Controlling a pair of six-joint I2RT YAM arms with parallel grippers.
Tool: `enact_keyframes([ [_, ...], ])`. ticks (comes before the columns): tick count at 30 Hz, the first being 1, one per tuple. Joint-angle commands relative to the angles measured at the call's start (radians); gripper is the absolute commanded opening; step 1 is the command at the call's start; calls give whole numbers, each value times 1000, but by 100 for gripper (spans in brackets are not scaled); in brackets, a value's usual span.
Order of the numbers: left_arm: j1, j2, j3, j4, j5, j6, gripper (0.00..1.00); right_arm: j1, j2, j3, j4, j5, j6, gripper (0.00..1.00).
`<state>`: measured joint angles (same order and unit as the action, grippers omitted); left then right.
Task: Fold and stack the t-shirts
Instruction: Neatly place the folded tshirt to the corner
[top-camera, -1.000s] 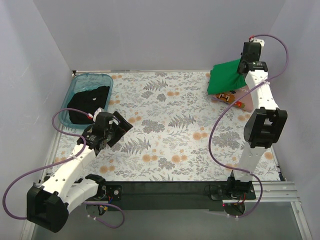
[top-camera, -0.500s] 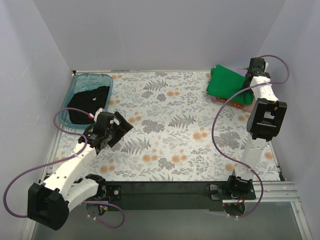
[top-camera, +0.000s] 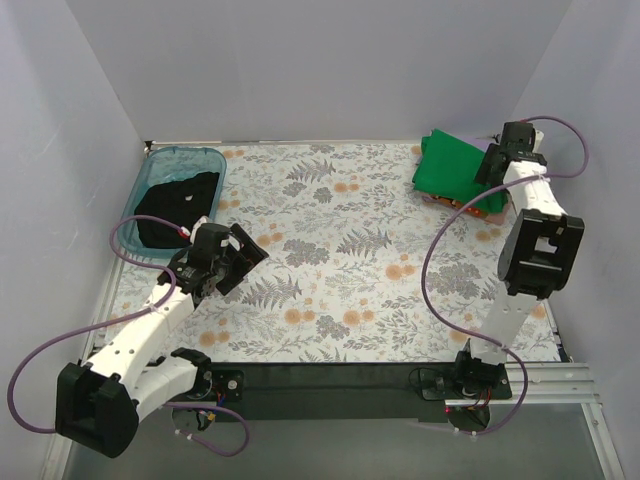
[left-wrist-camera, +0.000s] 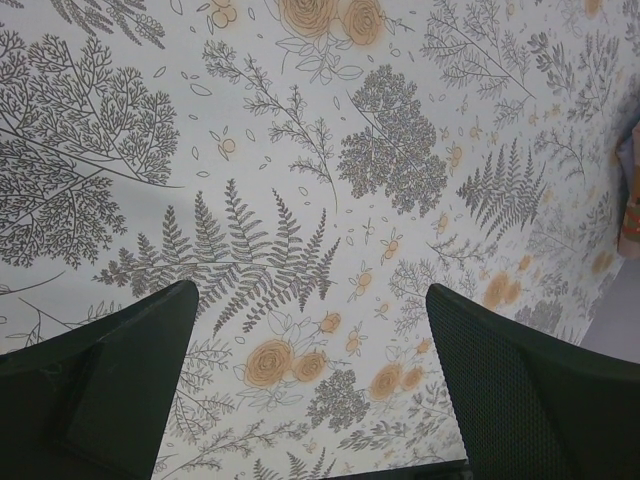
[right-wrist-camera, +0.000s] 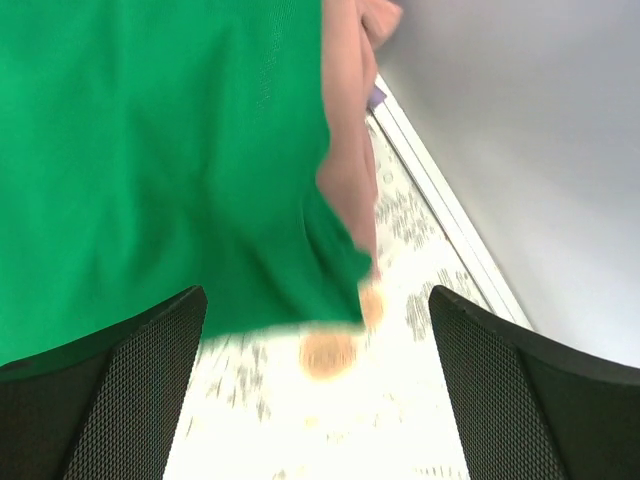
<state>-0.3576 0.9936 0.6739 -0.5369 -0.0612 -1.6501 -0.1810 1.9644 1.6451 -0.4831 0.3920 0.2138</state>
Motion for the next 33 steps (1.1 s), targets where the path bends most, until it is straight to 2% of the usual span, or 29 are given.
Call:
enact_keyframes([
  [1, -4, 5, 29, 20, 34, -1, 98, -3, -220, -60, 14, -70, 33, 98],
  [4, -4, -1, 30, 18, 34, -4, 98, -2, -364, -201, 14, -219, 21, 98],
  [6, -4, -4, 30, 23, 35, -4, 98, 9, -487, -351, 21, -272, 18, 98],
  [12, -4, -10, 42, 5, 32, 10, 98, 165, -836, -744, 75, -289, 50, 98],
  [14, -6, -15, 49, -21, 18, 9, 98, 208, -960, -904, 90, -341, 94, 98],
  [16, -4, -33, 55, -38, 0, 7, 98, 209, -1047, -1055, 112, -384, 130, 98],
  [19, -4, -71, 46, -66, -29, -16, 98, 209, -1215, -1195, 127, -430, 171, 98],
  [23, -4, -115, 38, -93, -51, -30, 98, 209, -1387, -1251, 143, -470, 154, 98],
  [26, -4, -136, 46, -138, -83, -43, 98, 209, -1440, -1245, 141, -525, 154, 98],
  [33, -4, -173, 53, -190, -111, -77, 98, 209, -1519, -1257, 121, -516, 162, 99],
])
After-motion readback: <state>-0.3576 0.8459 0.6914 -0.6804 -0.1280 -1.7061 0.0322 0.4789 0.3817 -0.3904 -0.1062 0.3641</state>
